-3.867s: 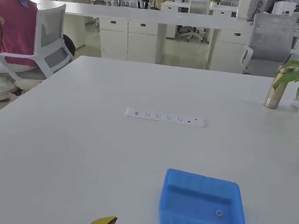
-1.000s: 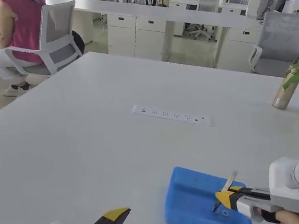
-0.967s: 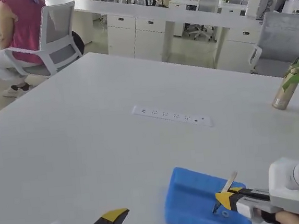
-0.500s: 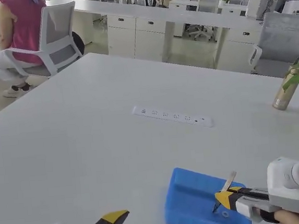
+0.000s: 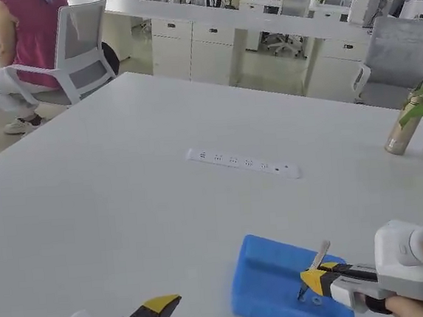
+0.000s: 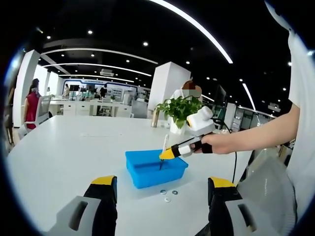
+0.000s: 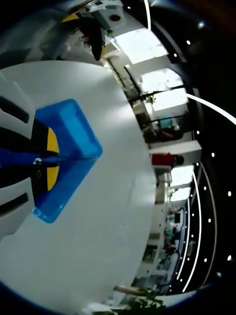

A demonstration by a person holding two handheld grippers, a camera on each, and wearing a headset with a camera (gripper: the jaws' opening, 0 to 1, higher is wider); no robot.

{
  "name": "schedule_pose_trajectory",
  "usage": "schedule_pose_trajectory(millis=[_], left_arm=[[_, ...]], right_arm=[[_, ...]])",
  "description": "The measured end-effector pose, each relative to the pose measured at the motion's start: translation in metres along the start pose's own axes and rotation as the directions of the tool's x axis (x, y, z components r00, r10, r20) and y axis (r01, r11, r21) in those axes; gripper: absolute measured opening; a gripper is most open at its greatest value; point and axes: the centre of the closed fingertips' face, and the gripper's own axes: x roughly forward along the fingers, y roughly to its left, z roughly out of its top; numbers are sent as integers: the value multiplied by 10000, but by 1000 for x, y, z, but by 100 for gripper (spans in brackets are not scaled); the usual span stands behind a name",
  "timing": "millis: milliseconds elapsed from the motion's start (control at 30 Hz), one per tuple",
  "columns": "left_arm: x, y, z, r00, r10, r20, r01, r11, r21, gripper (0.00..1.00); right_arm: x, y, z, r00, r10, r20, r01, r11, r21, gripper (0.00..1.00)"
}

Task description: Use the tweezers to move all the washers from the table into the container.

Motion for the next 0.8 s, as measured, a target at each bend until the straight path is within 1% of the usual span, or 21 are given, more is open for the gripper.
schedule_pose_trajectory(millis=[67,167,267,333,400,533,600,633,733,800], left_arm=[[0,0,-1,10000,20,-27,-20,10000,27,76],[0,0,-1,10000,18,-34,-18,10000,34,76],[0,0,-2,9999,10,-101,-10,10000,29,76],[0,0,-2,9999,27,-107,-26,10000,65,76],[0,0,-2,9999,21,-113,-21,10000,52,76],[0,0,-3,9999,13,-162,-12,10000,73,75],[0,0,-2,9999,-6,-131,7,10000,68,75],[0,0,-2,9999,-8,-128,8,10000,54,75],[0,0,-3,9999,-18,-149,19,10000,63,75],[0,-1,-3,9999,-45,-164,47,10000,75,75]], right_arm=[[0,-1,0,10000,-11,68,10,9999,146,3],[-2,-5,-2,9998,-174,17,174,9997,149,3],[-7,-2,2,9994,-61,353,43,9987,508,3],[-11,1,7,9984,-51,557,21,9986,537,3],[-16,8,14,9959,63,901,-124,9977,665,3],[-27,18,27,9869,255,1593,-383,9962,781,3],[-32,23,34,9797,373,1971,-541,9953,806,3],[-36,28,37,9757,534,2125,-720,9941,806,3],[-44,43,38,9688,788,2349,-997,9919,784,3],[-47,53,35,9661,1001,2381,-1225,9892,811,3]])
